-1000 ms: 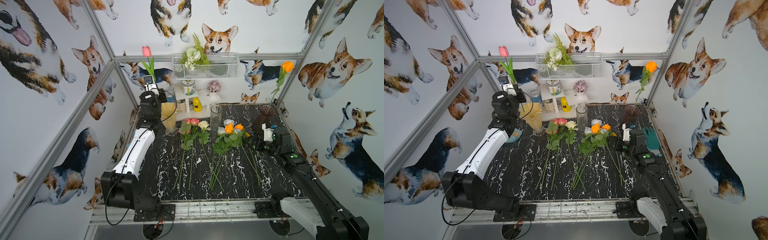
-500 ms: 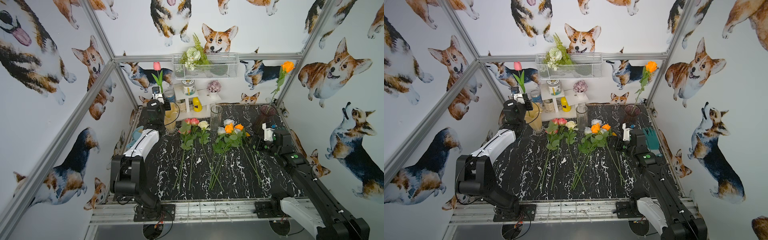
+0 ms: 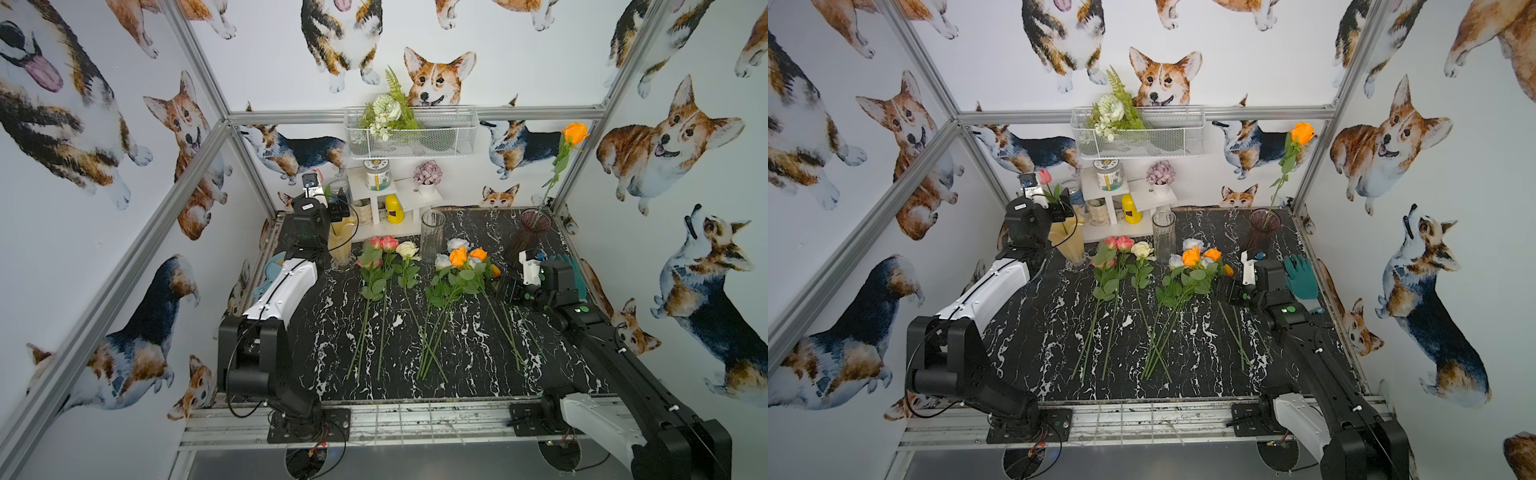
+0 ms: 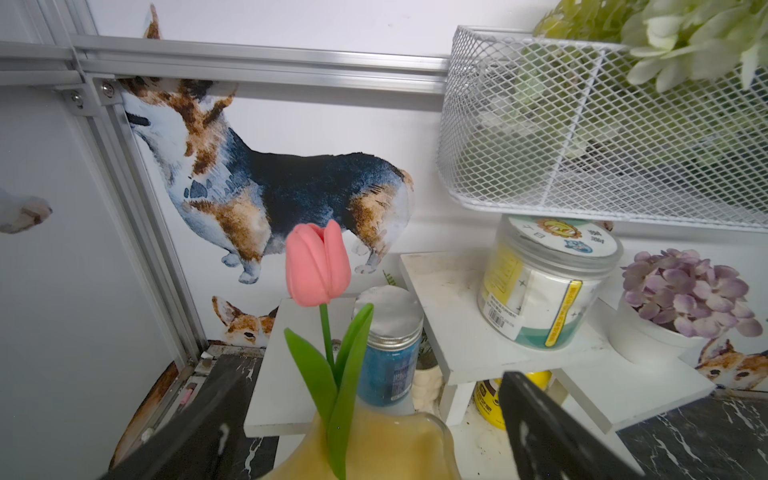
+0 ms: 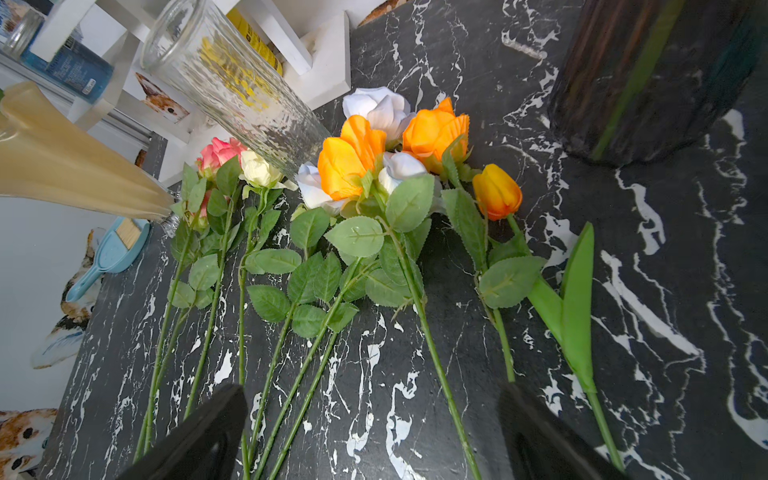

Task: Arrange the flowers in different vases according to their variety
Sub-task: Insert the flower into the vase, then pick up the flower at the center of the board.

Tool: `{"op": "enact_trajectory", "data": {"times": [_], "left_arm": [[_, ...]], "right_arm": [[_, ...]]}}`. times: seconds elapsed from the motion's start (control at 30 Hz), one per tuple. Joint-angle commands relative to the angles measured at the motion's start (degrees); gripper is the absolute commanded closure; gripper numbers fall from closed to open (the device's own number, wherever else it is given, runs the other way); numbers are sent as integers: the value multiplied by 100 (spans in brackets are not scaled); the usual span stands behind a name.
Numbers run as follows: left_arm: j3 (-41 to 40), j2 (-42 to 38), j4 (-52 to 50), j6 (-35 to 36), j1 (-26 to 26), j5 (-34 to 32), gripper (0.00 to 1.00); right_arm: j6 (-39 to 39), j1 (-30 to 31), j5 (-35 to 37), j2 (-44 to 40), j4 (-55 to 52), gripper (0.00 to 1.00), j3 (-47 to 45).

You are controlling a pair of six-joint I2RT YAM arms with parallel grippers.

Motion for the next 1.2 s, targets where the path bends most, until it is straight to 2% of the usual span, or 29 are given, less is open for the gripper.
{"op": "enact_trajectory", "data": {"times": [0.0, 0.37, 0.6, 0.77, 0.93, 1.17], "left_arm": [[-105, -215, -264, -127, -7, 141, 0], [-505, -1116, -1304, -209, -14, 354, 0], [-863, -1706, -2031, -382, -67, 589, 0], [-1341, -2177, -2342, -625, -93, 1154, 0], [-1794, -2512, -2636, -779, -141, 1822, 0], [-2314, -2809, -2606, -810, -155, 1998, 0]], "right_arm": [[-141, 31, 103, 42, -83, 1, -48], [-271, 106, 309, 229, -114, 3, -200], [-401, 369, 794, 523, -284, 6, -114], [-448, 449, 989, 700, -314, 11, -104], [-426, 490, 1094, 1057, -321, 22, -70], [-414, 933, 1454, 1692, -313, 27, 76]]}}
